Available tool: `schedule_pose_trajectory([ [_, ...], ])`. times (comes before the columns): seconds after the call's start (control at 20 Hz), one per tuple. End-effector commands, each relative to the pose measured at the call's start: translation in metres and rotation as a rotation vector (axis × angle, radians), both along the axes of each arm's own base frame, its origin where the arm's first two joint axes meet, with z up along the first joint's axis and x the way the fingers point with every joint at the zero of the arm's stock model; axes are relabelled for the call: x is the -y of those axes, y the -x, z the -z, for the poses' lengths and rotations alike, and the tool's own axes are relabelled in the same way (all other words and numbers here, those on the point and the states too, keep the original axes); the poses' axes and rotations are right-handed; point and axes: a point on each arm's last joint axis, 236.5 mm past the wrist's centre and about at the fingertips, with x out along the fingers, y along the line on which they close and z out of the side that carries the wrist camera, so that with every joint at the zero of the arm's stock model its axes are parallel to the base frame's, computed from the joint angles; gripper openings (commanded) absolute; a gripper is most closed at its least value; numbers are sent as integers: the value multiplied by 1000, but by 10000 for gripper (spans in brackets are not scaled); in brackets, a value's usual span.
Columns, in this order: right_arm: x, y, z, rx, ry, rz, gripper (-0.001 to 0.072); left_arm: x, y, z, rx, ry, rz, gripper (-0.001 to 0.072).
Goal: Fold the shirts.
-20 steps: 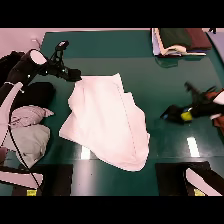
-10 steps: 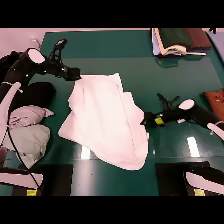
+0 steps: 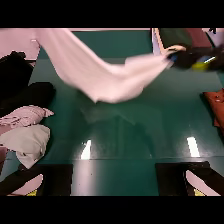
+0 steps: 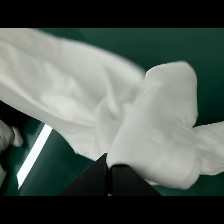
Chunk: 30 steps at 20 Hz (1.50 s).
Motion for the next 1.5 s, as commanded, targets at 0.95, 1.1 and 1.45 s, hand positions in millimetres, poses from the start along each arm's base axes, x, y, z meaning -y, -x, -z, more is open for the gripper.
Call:
schedule_pose_trajectory([
  [0.95,111,46,195,-711,20,336,98,6,-49,297,-738,-149,29,519],
  [1.1,122,-5,203,-683,-39,375,398,0,-87,302,-683,-39,-70,593],
  [1.45,122,-18,165,-596,37,283,383,-91,-47,312,-908,30,-220,593],
])
